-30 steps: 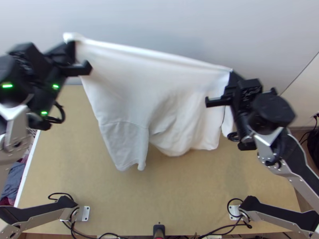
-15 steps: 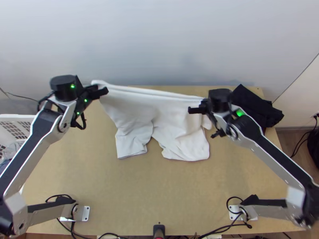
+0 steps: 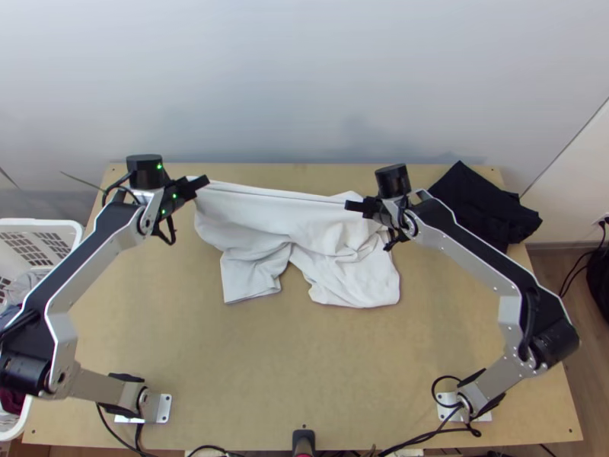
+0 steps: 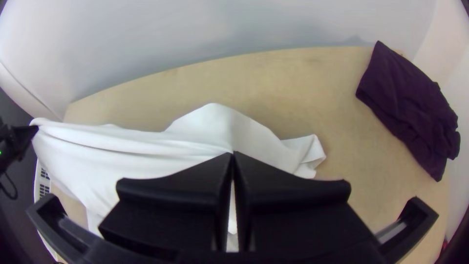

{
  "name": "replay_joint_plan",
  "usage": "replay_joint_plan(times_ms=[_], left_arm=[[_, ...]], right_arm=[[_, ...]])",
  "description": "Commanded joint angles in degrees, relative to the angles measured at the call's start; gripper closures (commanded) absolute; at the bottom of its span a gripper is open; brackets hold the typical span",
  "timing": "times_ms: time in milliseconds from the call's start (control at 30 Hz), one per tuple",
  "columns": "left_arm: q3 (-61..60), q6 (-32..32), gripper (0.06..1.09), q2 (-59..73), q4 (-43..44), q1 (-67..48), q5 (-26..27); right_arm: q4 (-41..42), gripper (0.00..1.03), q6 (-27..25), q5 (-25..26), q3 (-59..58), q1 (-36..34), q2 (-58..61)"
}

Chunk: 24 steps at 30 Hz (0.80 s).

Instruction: Fold the t-shirt

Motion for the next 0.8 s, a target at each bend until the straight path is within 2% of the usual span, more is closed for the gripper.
replay_joint_plan(times_ms=[0, 33, 100, 167, 200, 233, 400, 633, 767], left_arm=[[5.1, -2.0, 0.68, 6.2, 0.0, 1.7, 0.3], [5.9, -2.1, 0.60, 6.6, -1.1, 1.7, 0.7], [7.2, -2.8, 0.37, 6.6, -3.0, 1.7, 2.8], [8.7, -4.2, 0.19, 6.4, -7.3, 1.3, 5.4], [9.5, -4.7, 0.15, 6.2, -9.8, 1.1, 6.9], [10.2, -4.7, 0.15, 5.8, -11.8, 0.8, 7.9], [9.1, -4.4, 0.15, 0.8, -16.1, -0.8, 11.7], [3.6, 0.2, 0.15, -6.7, -20.8, -7.0, 12.1], [-1.4, 0.9, 0.15, -10.1, -21.9, -10.5, 12.0]], right_arm=[[-0.1, 1.00, 2.9, -1.4, 2.4, -0.5, 3.5], [-0.1, 0.93, 3.1, -1.4, 2.8, -0.5, 3.5], [-0.9, 0.51, 4.0, -1.4, 3.4, -0.3, 3.7], [-1.4, 0.22, 4.2, -1.5, 3.7, -0.4, 3.5], [-2.0, 0.12, 4.2, -1.6, 4.0, -0.6, 3.5], [-2.8, 0.08, 4.2, -1.6, 4.6, -0.9, 3.5], [-3.9, 0.04, 3.7, -1.6, 4.8, -1.3, 2.6], [-4.8, 0.04, 3.5, -1.6, 4.9, -0.7, -1.8], [-4.7, 0.04, 1.4, -1.5, 3.3, -0.4, -5.5]])
